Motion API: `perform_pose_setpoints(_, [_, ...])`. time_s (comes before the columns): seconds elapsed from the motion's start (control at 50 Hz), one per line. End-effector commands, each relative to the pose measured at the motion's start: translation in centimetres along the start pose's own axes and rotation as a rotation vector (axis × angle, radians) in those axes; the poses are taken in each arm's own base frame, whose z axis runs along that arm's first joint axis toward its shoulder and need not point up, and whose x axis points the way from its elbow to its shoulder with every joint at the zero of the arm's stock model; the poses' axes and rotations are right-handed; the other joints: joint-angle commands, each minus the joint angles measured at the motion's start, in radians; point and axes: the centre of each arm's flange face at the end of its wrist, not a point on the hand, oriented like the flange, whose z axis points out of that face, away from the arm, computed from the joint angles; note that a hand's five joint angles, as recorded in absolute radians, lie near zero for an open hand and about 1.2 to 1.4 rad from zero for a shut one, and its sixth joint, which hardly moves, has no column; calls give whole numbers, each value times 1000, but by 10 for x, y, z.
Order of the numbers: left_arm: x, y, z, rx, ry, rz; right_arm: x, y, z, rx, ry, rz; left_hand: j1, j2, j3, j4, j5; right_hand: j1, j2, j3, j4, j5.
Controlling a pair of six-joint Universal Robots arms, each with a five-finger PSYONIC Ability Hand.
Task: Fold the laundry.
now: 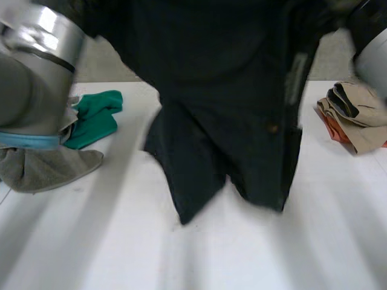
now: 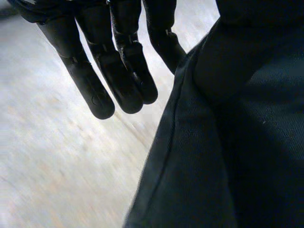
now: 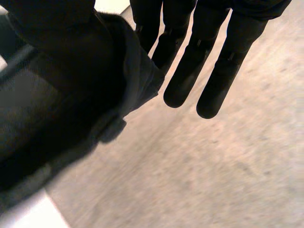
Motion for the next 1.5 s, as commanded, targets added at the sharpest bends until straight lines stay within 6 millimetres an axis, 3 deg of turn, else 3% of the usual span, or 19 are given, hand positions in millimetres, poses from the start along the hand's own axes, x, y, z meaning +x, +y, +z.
perform_pose_setpoints(0.02, [-24,-105,-13,142,-37,-23,21,-58,-17,144,56,10,232,200,204,199,269,286,257,208,197,222])
perform_pose_setpoints(0.1, [-28,-126,-18,167,-39,-28,25,-73,-23,181,67,8,232,200,204,199,269,286,257,208,197,222])
perform_pose_setpoints(0.28, [-29,-128,-12,183,-46,-27,25,-72,-20,175,69,10,232,200,204,199,269,286,257,208,197,222])
perform_pose_setpoints(0.34, [-20,-94,-2,119,-24,-33,24,-53,-9,129,65,18,232,200,204,199,269,286,257,208,197,222])
perform_pose_setpoints(0.44, [-7,-43,9,34,4,-38,32,10,24,-13,84,16,232,200,204,199,269,286,257,208,197,222])
perform_pose_setpoints(0.48, [3,-4,17,-22,19,-35,33,38,39,-58,89,27,232,200,204,199,269,286,257,208,197,222])
perform_pose_setpoints(0.56, [14,42,29,-54,27,-21,33,89,64,-116,118,42,232,200,204,199,269,286,257,208,197,222])
perform_pose_setpoints(0.66, [37,111,37,-52,55,-6,22,147,89,-119,143,44,232,200,204,199,269,286,257,208,197,222])
perform_pose_setpoints(0.72, [45,136,39,-37,57,7,16,187,105,-63,176,30,232,200,204,199,269,286,257,208,197,222])
perform_pose_setpoints(0.74, [50,150,39,-38,58,19,13,196,108,-53,174,25,-386,-419,-415,-420,-350,-3,-33,-82,-93,-68])
perform_pose_setpoints(0.76, [54,157,37,-46,62,26,11,203,111,-37,173,17,-791,-823,-820,-824,-755,-474,-504,-553,-564,-539])
perform_pose_setpoints(0.78, [56,163,35,-54,65,34,8,218,114,-37,181,4,-989,-1022,-1018,-1023,-953,-935,-965,-1014,-1025,-1000])
perform_pose_setpoints(0.82, [58,170,31,-71,66,47,5,230,114,-69,173,-5,-982,-1015,-1011,-1016,-946,-935,-965,-1014,-1025,-1000])
perform_pose_setpoints(0.9, [60,169,21,-108,74,44,0,238,102,-185,140,-9,-989,-1022,-1018,-1023,-953,-935,-965,-1014,-1025,-1000])
perform_pose_setpoints(1.06, [50,134,-6,-191,59,38,12,208,65,-354,83,-37,-953,-986,-982,-987,-917,-935,-965,-1014,-1025,-1000])
perform_pose_setpoints(1.16, [53,108,-35,-269,98,20,15,221,38,-538,11,-131,-924,-957,-953,-958,-888,-935,-965,-1014,-1025,-1000])
perform_pose_setpoints(1.28, [83,76,-97,-452,240,-51,12,253,-6,-747,-88,-166,-772,-804,-800,-805,-735,-935,-965,-1014,-1025,-1000])
perform_pose_setpoints(1.4, [116,65,-173,-668,415,-100,11,271,-29,-772,-174,-117,-508,-540,-536,-541,-471,-799,-829,-878,-889,-864])
perform_pose_setpoints(1.5, [123,69,-203,-762,468,-108,0,283,-42,-752,-281,-39,-451,-484,-480,-485,-415,-732,-761,-810,-821,-796])
